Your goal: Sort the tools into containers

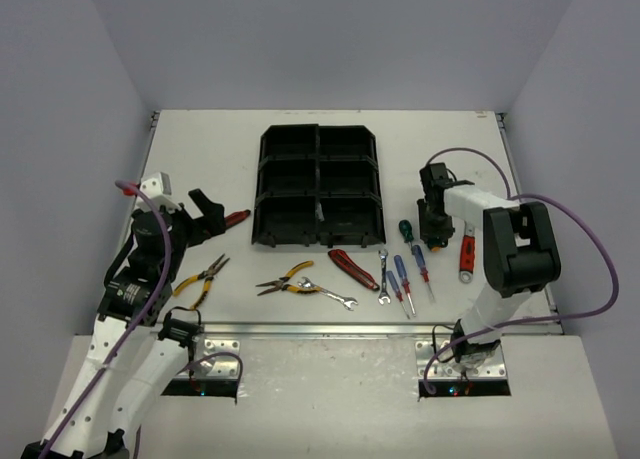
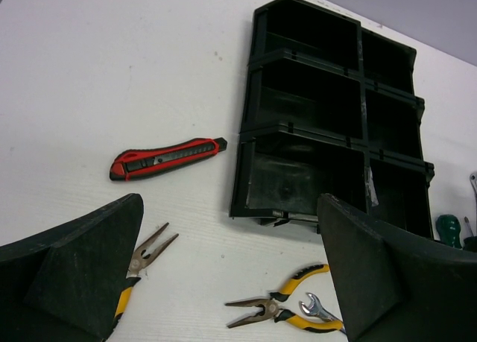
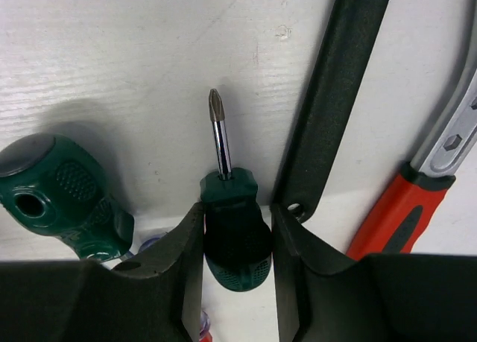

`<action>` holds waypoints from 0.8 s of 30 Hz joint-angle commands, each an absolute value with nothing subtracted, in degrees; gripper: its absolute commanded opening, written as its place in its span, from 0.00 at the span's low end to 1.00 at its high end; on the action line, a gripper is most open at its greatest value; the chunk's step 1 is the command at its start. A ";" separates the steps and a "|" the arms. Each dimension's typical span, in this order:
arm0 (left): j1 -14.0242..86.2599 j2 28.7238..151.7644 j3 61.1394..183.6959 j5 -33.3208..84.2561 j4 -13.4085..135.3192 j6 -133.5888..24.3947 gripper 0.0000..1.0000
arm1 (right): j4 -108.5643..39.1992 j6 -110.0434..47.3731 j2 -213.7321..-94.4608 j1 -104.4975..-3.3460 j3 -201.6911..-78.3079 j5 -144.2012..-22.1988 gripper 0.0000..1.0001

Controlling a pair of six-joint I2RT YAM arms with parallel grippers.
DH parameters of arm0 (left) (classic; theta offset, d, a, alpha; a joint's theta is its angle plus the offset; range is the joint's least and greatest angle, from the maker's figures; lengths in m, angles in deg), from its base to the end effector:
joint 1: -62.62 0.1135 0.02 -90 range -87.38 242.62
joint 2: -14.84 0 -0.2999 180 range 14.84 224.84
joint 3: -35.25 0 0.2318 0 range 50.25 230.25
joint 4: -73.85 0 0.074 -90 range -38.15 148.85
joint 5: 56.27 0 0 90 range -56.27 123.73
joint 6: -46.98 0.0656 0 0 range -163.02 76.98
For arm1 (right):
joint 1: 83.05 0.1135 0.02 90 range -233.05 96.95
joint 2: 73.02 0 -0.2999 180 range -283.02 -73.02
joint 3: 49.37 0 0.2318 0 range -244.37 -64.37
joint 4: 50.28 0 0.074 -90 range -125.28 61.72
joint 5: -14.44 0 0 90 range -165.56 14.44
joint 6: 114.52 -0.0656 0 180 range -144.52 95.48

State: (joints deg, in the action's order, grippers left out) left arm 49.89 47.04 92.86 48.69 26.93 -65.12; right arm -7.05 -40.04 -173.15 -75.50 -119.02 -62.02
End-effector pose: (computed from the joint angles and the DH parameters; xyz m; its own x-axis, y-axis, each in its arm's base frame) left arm 0.1046 -0.0063 0.3224 -0.3233 -0.2996 -0.8976 -0.1544 0.9526 -0.2623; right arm 0.3105 0.0257 0.1589 -0.9336 0.1387 -0.3304 0.1943 0.9707 -0.1415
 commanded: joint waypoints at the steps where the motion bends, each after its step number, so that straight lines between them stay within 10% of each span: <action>1: 49.35 47.28 93.26 46.56 29.76 -63.83 1.00 | -9.53 -41.95 -168.71 -74.86 -117.16 -62.43 0.19; 7: 49.35 48.01 94.86 30.05 34.18 -67.52 1.00 | -11.80 -44.49 -150.94 -73.67 -113.53 -69.33 0.12; 14: 43.39 56.67 79.17 -5.29 89.45 -99.90 1.00 | -44.15 -58.67 -131.35 -71.07 -100.13 -124.79 0.00; 24: 22.93 74.06 90.37 8.18 92.06 -91.48 0.91 | -53.63 -68.56 -126.37 -60.59 -100.95 -131.58 0.00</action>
State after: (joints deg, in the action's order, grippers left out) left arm 24.64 73.45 85.33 5.05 83.33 -92.72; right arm -44.66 -62.95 -127.82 -61.79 -99.83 -124.67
